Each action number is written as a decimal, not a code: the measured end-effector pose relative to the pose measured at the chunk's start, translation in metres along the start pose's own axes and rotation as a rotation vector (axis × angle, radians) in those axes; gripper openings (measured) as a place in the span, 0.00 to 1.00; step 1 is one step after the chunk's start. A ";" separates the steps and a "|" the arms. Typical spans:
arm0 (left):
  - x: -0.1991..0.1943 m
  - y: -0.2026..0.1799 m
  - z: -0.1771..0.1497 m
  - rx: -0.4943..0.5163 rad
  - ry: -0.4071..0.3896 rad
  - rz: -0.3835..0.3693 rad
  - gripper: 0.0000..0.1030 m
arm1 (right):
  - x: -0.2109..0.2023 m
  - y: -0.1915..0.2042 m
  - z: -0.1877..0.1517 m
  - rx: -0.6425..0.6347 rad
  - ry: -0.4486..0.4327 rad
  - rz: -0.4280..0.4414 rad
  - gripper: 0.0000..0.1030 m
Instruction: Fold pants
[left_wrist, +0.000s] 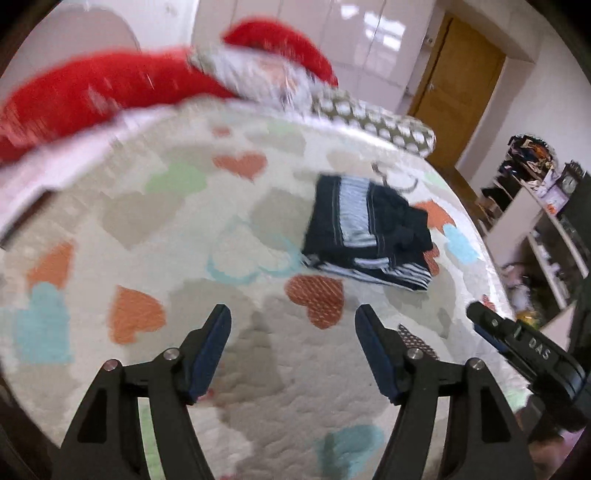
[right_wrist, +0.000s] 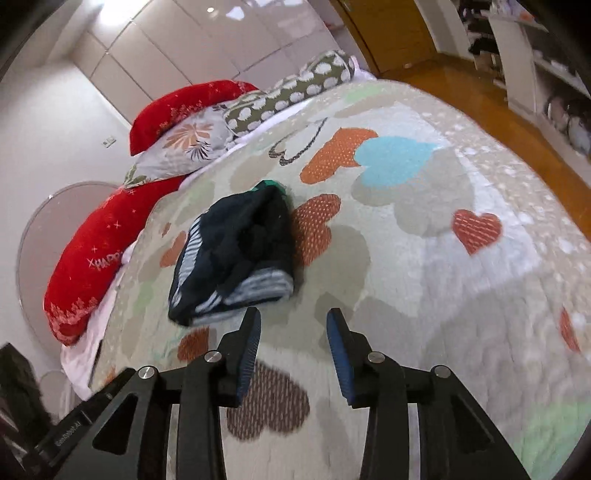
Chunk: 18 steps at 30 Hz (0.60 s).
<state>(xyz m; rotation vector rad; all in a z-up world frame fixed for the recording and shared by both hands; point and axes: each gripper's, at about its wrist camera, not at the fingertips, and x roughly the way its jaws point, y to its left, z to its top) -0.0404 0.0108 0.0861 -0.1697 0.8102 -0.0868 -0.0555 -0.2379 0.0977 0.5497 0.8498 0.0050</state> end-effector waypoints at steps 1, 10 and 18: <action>-0.009 -0.001 -0.001 0.013 -0.037 0.021 0.73 | -0.006 0.003 -0.006 -0.022 -0.014 -0.010 0.40; -0.119 0.011 -0.005 -0.047 -0.495 0.187 1.00 | -0.058 0.027 -0.032 -0.084 -0.135 -0.037 0.55; -0.116 0.006 0.004 -0.024 -0.368 0.041 1.00 | -0.059 0.043 -0.049 -0.178 -0.162 -0.066 0.61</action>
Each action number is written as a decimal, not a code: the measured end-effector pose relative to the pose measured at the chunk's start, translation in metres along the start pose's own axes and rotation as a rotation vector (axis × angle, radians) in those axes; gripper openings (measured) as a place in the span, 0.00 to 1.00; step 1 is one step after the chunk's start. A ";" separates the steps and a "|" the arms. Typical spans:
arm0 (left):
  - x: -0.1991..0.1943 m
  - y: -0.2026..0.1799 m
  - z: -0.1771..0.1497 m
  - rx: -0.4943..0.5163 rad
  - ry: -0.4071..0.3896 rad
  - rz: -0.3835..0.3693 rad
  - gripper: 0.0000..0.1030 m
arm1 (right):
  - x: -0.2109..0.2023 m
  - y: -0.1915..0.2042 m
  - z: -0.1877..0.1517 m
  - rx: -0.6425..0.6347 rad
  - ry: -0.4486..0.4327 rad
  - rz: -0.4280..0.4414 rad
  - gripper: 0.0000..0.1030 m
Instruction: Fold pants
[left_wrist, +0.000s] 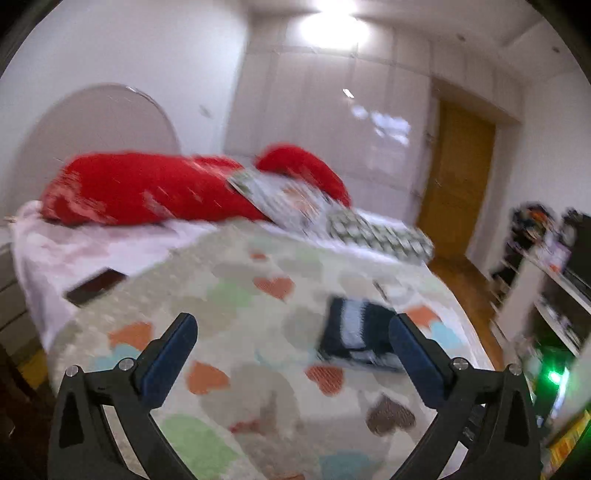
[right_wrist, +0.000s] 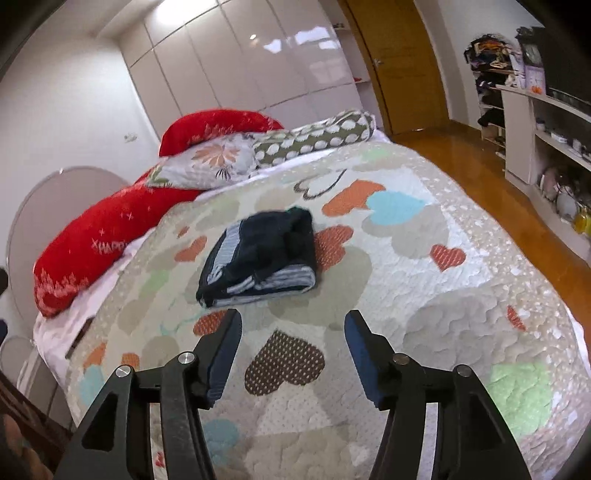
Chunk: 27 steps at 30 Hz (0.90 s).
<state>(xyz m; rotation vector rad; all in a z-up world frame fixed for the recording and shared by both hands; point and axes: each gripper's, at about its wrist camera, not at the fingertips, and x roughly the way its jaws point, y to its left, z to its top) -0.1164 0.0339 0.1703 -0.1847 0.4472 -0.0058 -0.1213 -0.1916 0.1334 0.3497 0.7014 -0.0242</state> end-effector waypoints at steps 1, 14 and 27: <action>0.006 -0.003 -0.003 0.023 0.036 0.001 1.00 | 0.003 0.001 -0.002 -0.001 0.014 0.001 0.61; 0.041 -0.023 -0.044 0.142 0.262 0.088 1.00 | 0.009 0.003 -0.017 -0.057 0.039 -0.074 0.61; 0.052 -0.028 -0.058 0.156 0.354 0.064 1.00 | 0.018 0.002 -0.025 -0.062 0.080 -0.088 0.64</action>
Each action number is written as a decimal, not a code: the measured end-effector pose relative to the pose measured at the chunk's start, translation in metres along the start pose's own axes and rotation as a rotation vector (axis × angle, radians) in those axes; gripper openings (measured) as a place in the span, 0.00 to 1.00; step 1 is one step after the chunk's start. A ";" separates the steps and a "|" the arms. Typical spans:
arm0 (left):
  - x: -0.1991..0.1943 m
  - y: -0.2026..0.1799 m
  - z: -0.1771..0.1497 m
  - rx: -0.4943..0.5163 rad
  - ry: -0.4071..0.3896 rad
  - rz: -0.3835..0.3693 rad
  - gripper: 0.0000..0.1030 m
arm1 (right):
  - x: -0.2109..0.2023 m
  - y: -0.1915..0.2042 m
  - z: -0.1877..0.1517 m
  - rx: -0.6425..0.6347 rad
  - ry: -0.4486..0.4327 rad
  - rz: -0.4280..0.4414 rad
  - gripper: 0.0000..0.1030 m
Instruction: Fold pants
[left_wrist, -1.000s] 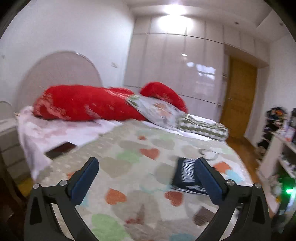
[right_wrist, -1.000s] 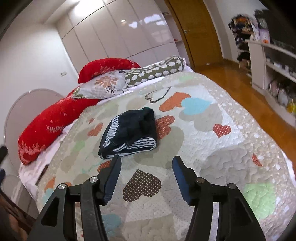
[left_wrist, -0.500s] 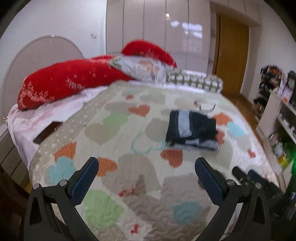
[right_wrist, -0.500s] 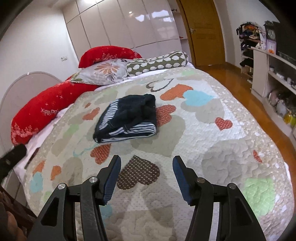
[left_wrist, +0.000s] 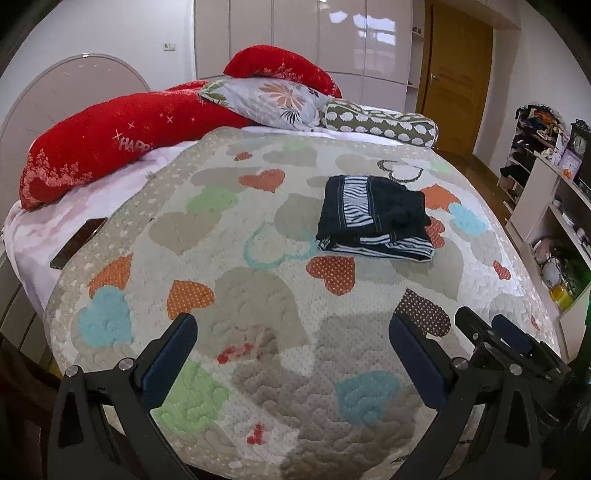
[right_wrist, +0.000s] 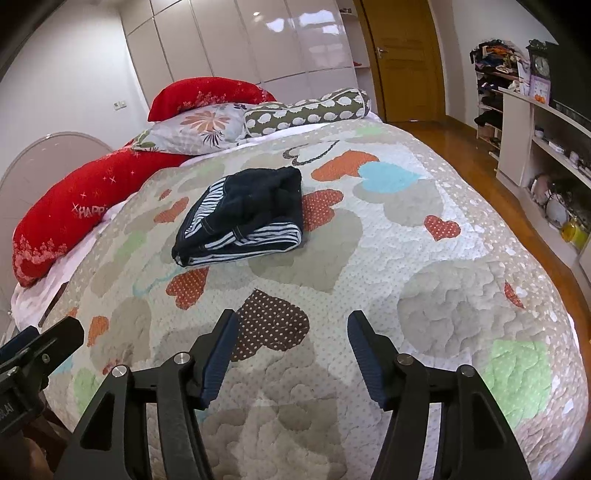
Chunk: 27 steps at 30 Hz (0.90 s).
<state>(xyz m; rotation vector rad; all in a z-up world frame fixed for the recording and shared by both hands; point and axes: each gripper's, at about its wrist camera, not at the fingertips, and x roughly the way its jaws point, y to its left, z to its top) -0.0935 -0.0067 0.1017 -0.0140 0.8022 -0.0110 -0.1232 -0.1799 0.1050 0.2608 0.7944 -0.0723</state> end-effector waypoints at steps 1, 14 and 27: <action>0.001 0.000 0.000 0.001 0.004 -0.001 1.00 | 0.001 0.000 0.000 0.002 0.003 -0.001 0.64; 0.011 -0.001 -0.003 -0.003 0.056 -0.016 1.00 | 0.005 0.003 -0.002 -0.004 0.022 -0.007 0.65; 0.015 -0.001 -0.004 0.001 0.075 -0.031 1.00 | 0.008 0.003 -0.003 -0.012 0.030 -0.030 0.65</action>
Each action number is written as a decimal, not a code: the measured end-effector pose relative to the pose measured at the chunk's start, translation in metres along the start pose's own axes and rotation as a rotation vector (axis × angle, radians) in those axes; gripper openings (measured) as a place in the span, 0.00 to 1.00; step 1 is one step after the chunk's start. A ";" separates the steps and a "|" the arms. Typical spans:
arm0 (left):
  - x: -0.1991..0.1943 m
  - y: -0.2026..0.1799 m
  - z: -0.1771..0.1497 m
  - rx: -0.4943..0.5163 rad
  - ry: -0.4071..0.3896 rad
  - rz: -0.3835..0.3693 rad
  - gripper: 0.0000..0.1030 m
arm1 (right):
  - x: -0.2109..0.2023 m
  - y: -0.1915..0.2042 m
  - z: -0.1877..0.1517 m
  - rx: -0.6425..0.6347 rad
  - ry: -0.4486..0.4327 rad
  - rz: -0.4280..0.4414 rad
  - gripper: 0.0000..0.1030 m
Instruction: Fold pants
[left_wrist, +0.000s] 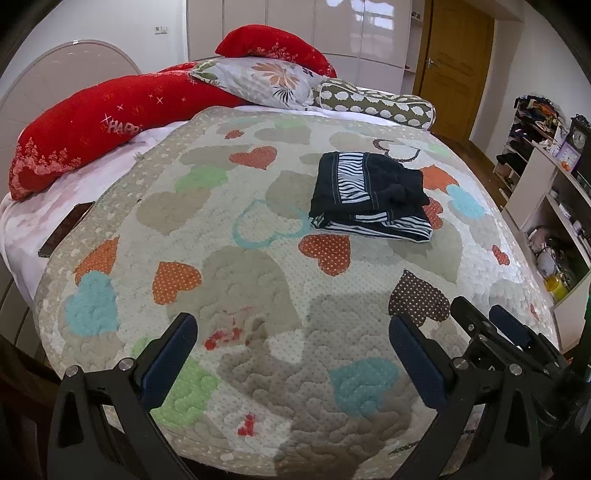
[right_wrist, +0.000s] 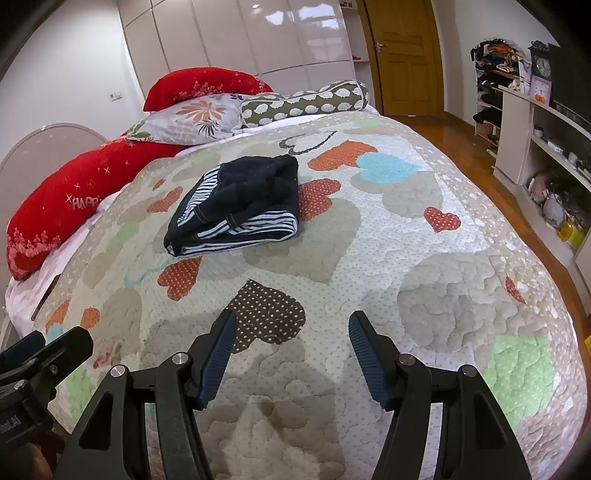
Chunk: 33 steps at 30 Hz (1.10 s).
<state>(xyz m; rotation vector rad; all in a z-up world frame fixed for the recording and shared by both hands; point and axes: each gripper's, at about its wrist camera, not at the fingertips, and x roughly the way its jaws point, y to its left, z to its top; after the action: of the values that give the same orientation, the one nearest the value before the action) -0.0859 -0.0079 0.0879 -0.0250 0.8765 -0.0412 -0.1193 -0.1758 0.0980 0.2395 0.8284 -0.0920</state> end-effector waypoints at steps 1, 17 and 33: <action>0.000 0.000 0.000 0.000 0.002 -0.002 1.00 | 0.000 0.000 0.000 0.000 0.001 -0.002 0.65; 0.016 0.006 -0.006 -0.029 0.066 -0.018 1.00 | 0.004 -0.006 -0.003 0.026 0.016 -0.033 0.66; 0.020 0.007 -0.008 -0.028 0.083 -0.033 1.00 | 0.010 -0.009 -0.005 0.030 0.031 -0.069 0.66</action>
<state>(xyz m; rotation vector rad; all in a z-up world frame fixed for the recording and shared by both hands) -0.0790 -0.0015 0.0668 -0.0643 0.9601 -0.0614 -0.1176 -0.1830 0.0864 0.2410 0.8663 -0.1656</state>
